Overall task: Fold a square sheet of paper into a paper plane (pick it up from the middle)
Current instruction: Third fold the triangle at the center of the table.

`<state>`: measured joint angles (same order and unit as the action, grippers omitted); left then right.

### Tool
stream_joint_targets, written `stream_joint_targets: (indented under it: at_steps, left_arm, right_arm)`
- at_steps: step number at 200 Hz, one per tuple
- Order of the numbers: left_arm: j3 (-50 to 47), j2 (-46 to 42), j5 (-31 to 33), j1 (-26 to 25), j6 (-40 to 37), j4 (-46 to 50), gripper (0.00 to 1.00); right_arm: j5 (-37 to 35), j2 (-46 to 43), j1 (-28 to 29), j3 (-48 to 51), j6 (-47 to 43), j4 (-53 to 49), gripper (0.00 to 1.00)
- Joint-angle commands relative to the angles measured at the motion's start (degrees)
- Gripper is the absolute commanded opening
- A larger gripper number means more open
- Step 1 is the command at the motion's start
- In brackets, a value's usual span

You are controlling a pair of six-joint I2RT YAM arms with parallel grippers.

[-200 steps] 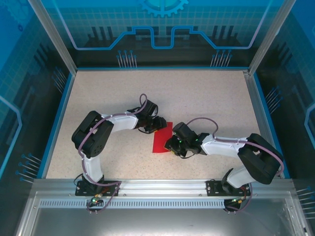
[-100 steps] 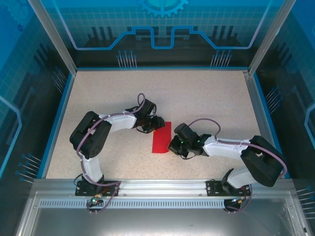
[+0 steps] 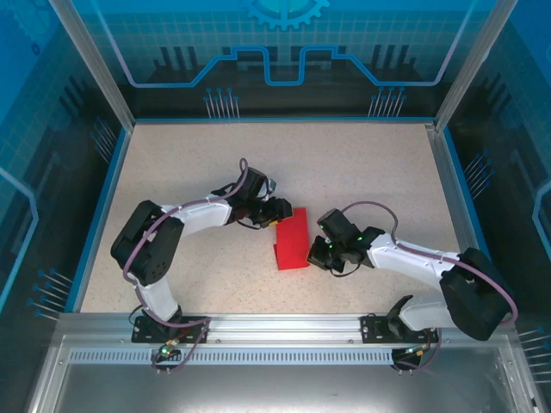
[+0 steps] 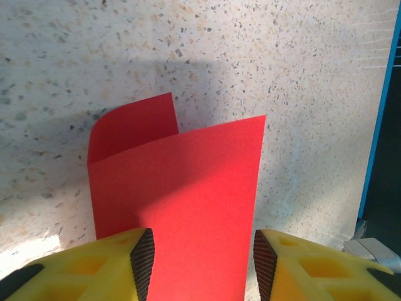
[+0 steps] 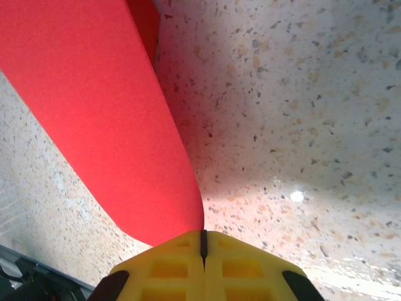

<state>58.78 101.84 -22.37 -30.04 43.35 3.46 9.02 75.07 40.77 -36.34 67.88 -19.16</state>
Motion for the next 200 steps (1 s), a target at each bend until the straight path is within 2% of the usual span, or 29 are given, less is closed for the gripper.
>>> stream_joint_targets:
  at_steps: [1, 47, 119, 157, 200]
  left_arm:
    - [0.09, 2.27, -1.39, 0.42, -1.57, -1.08, 0.48]
    - [0.28, 3.99, 2.2, 0.46, -3.48, 2.0, 0.46]
    - [0.3, 5.46, 1.53, 0.44, -4.41, 1.69, 0.45]
    - [-0.94, 3.23, 0.66, 0.44, -5.26, 0.92, 0.46]
    - [-1.04, 5.92, 0.8, 0.42, -5.4, 1.33, 0.44]
  right_arm:
    - [1.36, -1.02, -0.95, -1.37, -2.93, -3.59, 0.0]
    - [1.99, 3.74, -1.14, -5.07, -3.9, -0.44, 0.0]
    - [-0.09, 8.31, -1.17, -9.1, -5.17, -4.3, 0.0]
    - [0.26, 8.6, -1.14, -8.52, -4.6, -3.78, 0.0]
    - [0.99, 9.81, -0.86, -9.54, -4.33, -1.33, 0.0]
